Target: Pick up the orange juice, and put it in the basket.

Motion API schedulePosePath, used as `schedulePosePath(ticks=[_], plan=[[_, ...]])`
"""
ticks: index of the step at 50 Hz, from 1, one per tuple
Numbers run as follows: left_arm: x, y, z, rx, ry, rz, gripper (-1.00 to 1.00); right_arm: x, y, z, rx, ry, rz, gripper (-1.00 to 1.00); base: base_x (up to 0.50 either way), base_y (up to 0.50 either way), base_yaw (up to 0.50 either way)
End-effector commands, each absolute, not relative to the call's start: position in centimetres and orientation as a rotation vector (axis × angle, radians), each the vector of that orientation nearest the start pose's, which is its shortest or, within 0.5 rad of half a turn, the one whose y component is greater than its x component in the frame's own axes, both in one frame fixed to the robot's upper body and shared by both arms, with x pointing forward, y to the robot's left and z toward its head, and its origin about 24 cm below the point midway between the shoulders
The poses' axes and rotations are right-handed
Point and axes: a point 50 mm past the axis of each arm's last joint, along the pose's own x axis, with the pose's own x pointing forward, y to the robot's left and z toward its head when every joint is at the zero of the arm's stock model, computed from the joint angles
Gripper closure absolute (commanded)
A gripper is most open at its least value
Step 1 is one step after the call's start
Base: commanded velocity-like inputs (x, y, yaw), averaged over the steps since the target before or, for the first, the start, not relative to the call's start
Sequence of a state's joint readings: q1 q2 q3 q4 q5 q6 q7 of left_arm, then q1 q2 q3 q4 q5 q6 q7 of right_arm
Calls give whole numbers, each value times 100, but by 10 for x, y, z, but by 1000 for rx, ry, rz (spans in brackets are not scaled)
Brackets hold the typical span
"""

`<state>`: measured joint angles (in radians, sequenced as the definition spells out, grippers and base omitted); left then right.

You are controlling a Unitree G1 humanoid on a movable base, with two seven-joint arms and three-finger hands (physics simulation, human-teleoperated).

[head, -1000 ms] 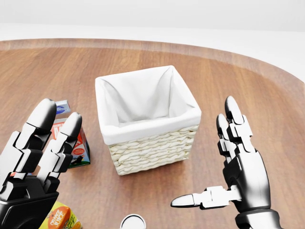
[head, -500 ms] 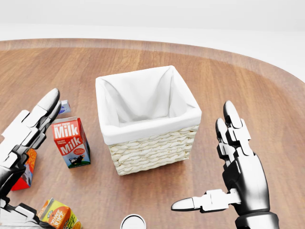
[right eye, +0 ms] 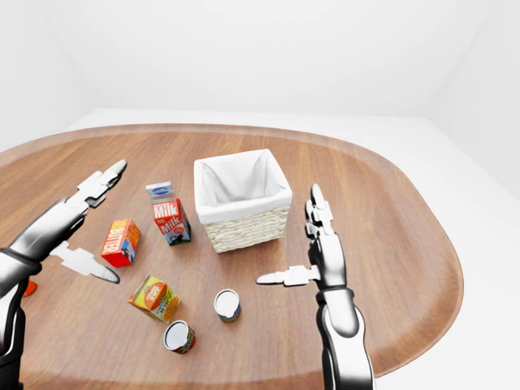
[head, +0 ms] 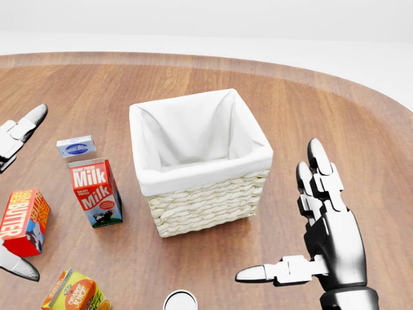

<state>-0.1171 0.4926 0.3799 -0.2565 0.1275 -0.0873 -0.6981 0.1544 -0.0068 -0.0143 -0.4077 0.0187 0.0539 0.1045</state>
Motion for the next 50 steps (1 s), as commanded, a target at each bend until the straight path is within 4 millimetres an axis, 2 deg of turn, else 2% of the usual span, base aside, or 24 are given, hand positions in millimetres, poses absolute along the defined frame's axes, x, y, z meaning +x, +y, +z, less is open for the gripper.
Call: schedulePosePath(ticks=[1,6,17,24,30,39,50], plan=[[257,263,147,764,-130,-355,-100,221,-159,92,-2,-198,38,-100,0,0,0],[251,261,139,748,-111,-375,-100,222,-160,94,3,-199,32,-100,0,0,0],[243,275,77,739,177,-355,-100,222,-161,93,7,-195,30,-100,0,0,0],[242,289,69,799,274,-343,-100,222,-161,94,10,-197,29,-100,0,0,0],[239,289,64,822,301,-348,-100,221,-162,98,14,-200,28,-100,0,0,0],[242,296,52,866,390,-338,-100,221,-161,94,8,-194,30,-100,0,0,0],[245,293,45,926,447,-352,-100,222,-162,90,9,-186,25,-100,0,0,0]])
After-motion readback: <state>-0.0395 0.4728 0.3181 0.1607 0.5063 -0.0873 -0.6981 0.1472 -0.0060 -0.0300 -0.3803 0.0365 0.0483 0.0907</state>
